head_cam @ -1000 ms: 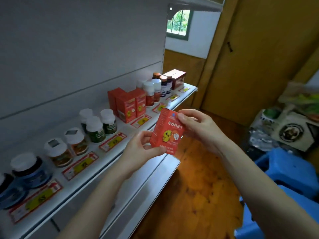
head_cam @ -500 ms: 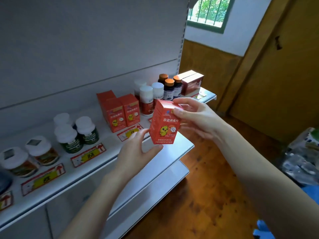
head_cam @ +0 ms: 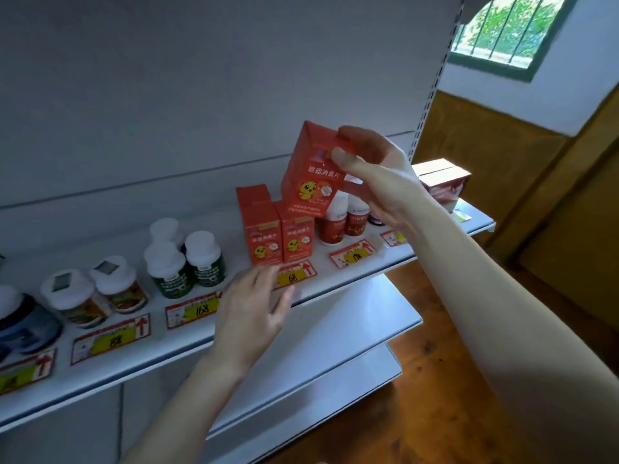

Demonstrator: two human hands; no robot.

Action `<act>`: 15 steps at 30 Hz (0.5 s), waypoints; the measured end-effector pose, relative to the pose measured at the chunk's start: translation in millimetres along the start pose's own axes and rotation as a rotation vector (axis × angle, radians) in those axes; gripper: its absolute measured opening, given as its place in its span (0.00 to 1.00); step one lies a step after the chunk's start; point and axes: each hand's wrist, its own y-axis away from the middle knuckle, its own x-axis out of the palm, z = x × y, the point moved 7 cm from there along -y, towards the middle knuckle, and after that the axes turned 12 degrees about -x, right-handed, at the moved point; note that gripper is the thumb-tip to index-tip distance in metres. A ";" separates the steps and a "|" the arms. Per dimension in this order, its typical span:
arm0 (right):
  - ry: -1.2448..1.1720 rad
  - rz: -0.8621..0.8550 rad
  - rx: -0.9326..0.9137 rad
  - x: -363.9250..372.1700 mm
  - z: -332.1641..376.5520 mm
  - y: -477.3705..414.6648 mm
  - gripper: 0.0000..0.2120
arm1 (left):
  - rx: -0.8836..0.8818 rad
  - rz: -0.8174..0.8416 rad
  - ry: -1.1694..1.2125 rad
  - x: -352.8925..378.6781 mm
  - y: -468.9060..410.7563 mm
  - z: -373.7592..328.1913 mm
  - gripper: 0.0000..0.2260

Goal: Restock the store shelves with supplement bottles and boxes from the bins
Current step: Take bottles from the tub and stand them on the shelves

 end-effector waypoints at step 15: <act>0.247 0.346 -0.076 27.2 -27.2 -100.7 0.21 | -0.334 0.007 -0.395 42.9 17.3 19.4 0.22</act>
